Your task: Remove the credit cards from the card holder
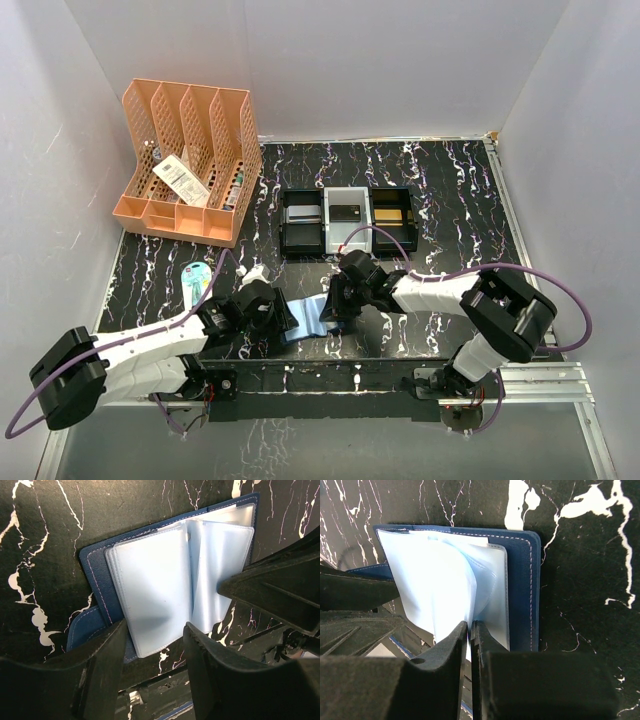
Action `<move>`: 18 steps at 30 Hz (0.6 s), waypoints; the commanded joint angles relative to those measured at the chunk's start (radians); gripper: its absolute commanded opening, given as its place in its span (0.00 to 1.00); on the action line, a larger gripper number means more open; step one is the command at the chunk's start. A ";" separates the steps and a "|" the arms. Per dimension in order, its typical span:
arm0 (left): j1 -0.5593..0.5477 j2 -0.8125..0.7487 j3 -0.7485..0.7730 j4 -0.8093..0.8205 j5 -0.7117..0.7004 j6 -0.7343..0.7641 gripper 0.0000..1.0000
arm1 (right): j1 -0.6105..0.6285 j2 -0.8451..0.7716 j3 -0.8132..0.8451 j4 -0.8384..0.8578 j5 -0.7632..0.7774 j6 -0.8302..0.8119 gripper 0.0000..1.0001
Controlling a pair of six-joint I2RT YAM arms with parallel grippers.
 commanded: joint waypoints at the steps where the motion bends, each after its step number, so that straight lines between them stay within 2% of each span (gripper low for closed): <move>1: -0.004 0.012 -0.017 0.010 -0.016 -0.008 0.46 | 0.004 -0.039 0.020 -0.014 0.019 -0.015 0.09; 5: -0.004 0.017 -0.030 0.018 -0.019 -0.004 0.42 | 0.004 -0.067 0.064 -0.064 0.041 -0.036 0.16; 9: -0.003 0.019 -0.036 0.012 -0.020 -0.003 0.41 | 0.004 -0.090 0.132 -0.173 0.136 -0.094 0.25; 18: -0.003 0.025 -0.034 0.035 -0.011 0.012 0.40 | 0.004 -0.048 0.168 -0.239 0.204 -0.139 0.32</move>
